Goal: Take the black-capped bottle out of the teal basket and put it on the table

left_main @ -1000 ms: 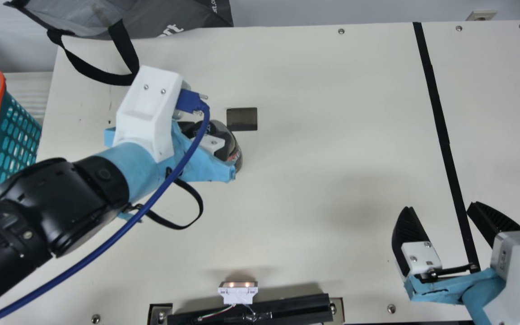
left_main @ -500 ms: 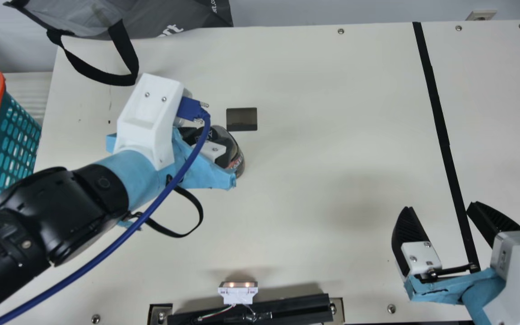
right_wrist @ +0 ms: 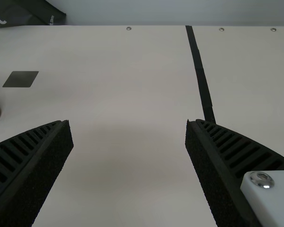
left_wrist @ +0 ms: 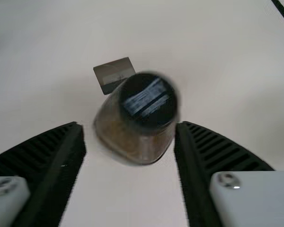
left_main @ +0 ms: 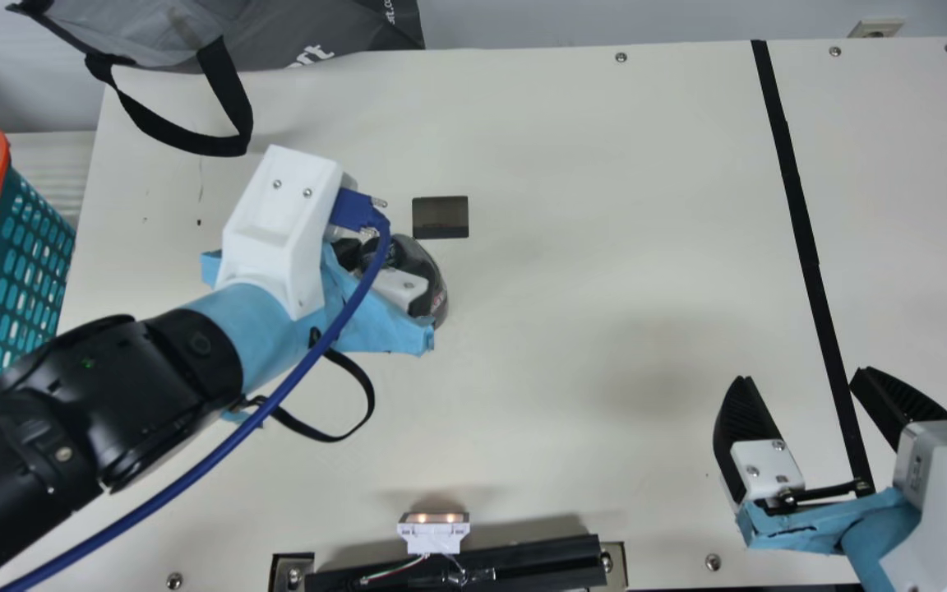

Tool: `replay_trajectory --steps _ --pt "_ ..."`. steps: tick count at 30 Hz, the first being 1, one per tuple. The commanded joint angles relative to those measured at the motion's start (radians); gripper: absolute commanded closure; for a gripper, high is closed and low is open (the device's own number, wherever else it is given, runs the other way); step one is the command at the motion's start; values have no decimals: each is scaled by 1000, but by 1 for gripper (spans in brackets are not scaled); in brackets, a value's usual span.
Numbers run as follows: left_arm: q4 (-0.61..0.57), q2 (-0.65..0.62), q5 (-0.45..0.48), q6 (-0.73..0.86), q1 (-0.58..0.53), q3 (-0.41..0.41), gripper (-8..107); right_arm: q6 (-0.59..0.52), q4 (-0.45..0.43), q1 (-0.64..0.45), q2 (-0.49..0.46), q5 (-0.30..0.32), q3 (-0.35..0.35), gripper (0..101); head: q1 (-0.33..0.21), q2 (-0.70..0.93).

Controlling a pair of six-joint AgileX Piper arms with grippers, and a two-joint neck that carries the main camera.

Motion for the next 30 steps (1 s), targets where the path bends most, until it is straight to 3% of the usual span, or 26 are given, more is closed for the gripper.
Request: replay_trajectory --steps 1,30 --pt "4 0 -1 0 -2 2 -8 0 0 0 0 0 0 10 -9 8" --pt "131 -115 36 -58 0 -14 -8 0 0 0 0 1 0 10 -9 8"
